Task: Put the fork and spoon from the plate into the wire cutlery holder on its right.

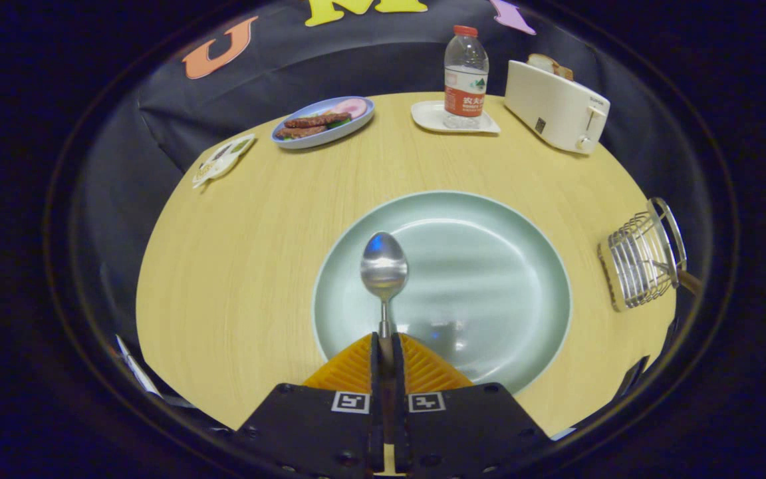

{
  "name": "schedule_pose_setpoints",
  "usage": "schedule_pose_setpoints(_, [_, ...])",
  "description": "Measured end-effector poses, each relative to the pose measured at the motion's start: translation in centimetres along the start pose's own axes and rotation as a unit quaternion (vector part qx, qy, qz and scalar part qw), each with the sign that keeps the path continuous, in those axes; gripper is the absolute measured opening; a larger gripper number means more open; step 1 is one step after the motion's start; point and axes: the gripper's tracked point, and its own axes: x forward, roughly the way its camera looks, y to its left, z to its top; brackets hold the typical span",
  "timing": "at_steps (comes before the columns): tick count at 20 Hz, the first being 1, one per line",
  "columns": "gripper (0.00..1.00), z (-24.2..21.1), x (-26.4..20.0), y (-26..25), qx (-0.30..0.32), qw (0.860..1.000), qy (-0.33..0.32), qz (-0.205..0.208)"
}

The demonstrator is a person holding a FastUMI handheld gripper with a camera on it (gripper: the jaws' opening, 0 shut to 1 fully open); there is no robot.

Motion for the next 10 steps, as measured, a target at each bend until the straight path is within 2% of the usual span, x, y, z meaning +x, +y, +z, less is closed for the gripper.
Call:
schedule_pose_setpoints(2, [0.06, 0.1, -0.4, -0.7, -0.014, 1.000, 0.000, 0.001])
schedule_pose_setpoints(3, [0.01, 0.0, -0.6, -1.4, -0.018, 1.000, 0.001, -0.005])
schedule_pose_setpoints(10, [0.01, 1.7, -6.0, -5.8, -0.038, 0.999, -0.008, 0.005])
